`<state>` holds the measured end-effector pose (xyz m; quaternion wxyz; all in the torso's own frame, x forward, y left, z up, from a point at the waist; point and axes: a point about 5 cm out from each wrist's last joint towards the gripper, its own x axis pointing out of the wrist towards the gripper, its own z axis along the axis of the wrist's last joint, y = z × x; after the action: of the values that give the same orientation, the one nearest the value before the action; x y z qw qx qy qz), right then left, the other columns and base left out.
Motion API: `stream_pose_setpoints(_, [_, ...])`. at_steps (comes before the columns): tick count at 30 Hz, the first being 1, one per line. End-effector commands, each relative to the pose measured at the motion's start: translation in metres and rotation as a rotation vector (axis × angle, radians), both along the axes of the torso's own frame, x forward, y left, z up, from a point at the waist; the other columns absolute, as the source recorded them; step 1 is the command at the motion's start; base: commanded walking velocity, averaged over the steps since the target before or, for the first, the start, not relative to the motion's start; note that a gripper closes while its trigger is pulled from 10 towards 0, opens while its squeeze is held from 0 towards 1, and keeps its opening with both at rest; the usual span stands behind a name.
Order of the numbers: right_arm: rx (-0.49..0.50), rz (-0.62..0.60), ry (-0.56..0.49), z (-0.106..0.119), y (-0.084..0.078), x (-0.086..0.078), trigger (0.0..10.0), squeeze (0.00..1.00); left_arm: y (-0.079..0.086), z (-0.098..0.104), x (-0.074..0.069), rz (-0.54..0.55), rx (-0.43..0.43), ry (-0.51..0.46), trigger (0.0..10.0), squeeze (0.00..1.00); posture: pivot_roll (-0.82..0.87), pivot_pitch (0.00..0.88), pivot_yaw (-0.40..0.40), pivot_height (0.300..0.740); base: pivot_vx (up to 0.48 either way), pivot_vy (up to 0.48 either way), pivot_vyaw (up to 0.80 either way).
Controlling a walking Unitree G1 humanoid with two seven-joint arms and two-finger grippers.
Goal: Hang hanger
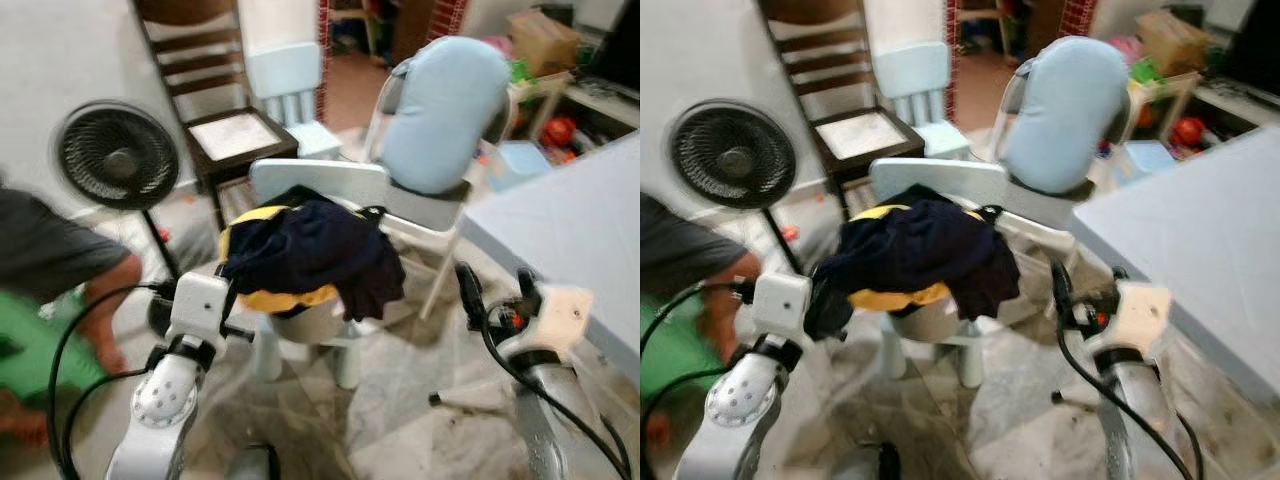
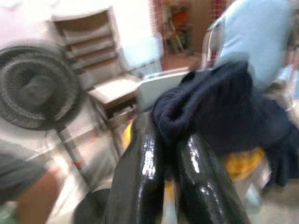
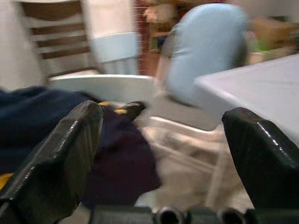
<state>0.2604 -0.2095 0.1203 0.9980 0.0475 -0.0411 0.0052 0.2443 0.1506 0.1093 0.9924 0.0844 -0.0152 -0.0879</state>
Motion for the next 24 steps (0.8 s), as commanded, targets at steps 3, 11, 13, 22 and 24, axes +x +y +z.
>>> stream_pose_setpoints(3, [0.021, 0.001, 0.015, -0.004, 0.001, -0.004, 10.0, 0.00, -0.002, 0.001, 0.002, -0.014, 0.003, 0.001, 10.0, 0.00, 0.03, 0.083, 0.010, 0.740, -0.316, 0.000, 0.00])
stream_pose_setpoints(11, [0.026, 0.002, 0.020, -0.006, 0.002, -0.005, 10.0, 0.00, -0.005, 0.001, 0.002, -0.030, -0.005, 0.000, 10.0, 0.00, 0.03, 0.087, 0.010, 0.740, -0.258, 0.000, 0.00])
stream_pose_setpoints(13, [0.026, 0.002, 0.020, -0.006, 0.002, -0.005, 10.0, 0.00, -0.005, 0.001, 0.002, -0.032, -0.006, -0.001, 10.0, 0.00, 0.03, 0.088, 0.010, 0.740, 0.000, 0.000, 0.00])
stream_pose_setpoints(22, [0.032, 0.013, 0.041, -0.007, 0.005, -0.004, 10.0, 0.00, -0.013, 0.007, 0.009, -0.056, -0.086, -0.011, 10.0, 0.00, 0.03, 0.086, 0.007, 0.740, 0.000, 0.000, 0.00])
stream_pose_setpoints(24, [0.025, 0.002, 0.071, -0.009, 0.005, -0.003, 10.0, 0.00, -0.014, 0.006, 0.009, -0.060, -0.095, -0.006, 10.0, 0.00, 0.03, 0.086, 0.007, 0.740, 0.000, 0.000, 0.00])
